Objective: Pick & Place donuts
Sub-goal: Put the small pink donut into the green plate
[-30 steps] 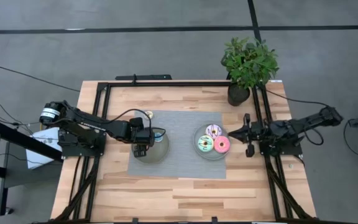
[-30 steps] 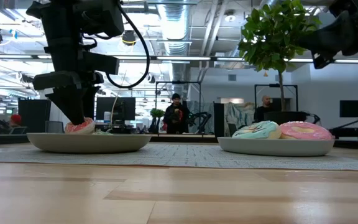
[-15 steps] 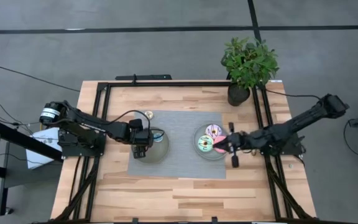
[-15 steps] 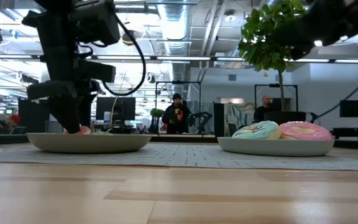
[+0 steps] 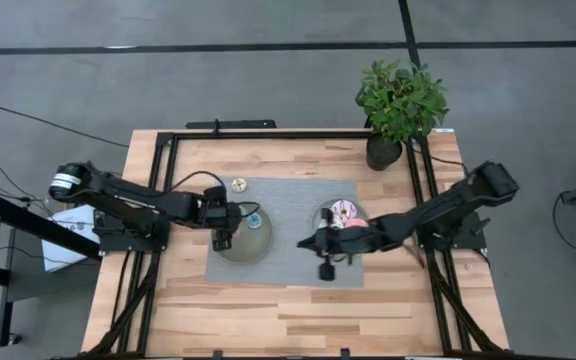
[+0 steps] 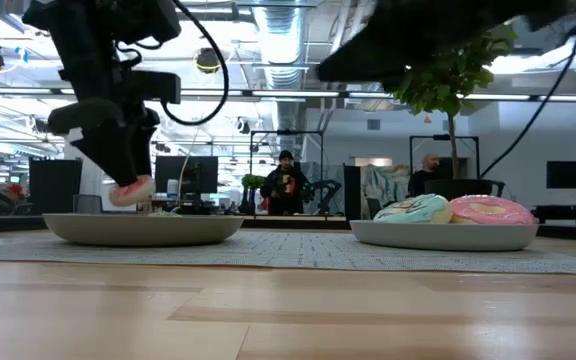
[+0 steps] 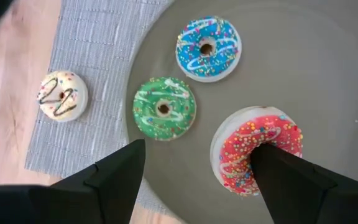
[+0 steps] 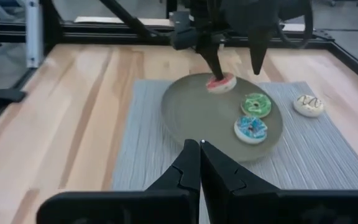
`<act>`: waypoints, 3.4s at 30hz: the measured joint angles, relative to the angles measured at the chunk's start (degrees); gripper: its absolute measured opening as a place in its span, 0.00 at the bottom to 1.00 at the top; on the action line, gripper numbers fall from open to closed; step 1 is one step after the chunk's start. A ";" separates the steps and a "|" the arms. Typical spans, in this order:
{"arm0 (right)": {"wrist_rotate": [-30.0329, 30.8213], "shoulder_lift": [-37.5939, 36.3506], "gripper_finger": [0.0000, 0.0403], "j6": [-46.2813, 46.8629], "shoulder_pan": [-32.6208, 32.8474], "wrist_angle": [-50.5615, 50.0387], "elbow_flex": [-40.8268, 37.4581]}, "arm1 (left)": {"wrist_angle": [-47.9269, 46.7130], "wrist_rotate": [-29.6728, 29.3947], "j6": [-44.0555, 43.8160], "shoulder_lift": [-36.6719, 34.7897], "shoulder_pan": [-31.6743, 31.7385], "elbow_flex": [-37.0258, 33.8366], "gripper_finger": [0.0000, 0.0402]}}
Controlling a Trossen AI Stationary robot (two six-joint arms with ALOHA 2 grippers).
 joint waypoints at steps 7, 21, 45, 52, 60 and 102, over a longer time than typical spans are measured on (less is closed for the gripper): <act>-0.05 12.56 0.00 -0.04 -2.06 -0.01 11.71 | -0.47 -2.53 -2.73 -0.62 -2.52 0.01 0.70; -0.13 25.70 0.00 6.26 -6.40 -3.17 25.48 | -0.44 -5.83 -4.18 -0.62 -4.01 0.00 0.70; -4.42 29.94 0.00 15.61 -9.40 -0.19 29.05 | 1.24 -5.58 -5.15 -0.62 -6.59 -0.02 0.70; -6.38 37.44 0.00 14.97 -10.65 -8.28 39.67 | 0.62 -5.81 -5.57 -0.62 -6.59 -0.02 0.70; -6.23 37.85 0.00 15.40 -12.04 -9.67 41.31 | 0.78 -6.85 -5.62 -0.62 -6.59 0.00 0.70; -5.37 39.99 0.00 19.54 -11.74 -8.78 41.29 | -4.33 -6.37 -14.18 -0.56 -6.61 -0.08 0.70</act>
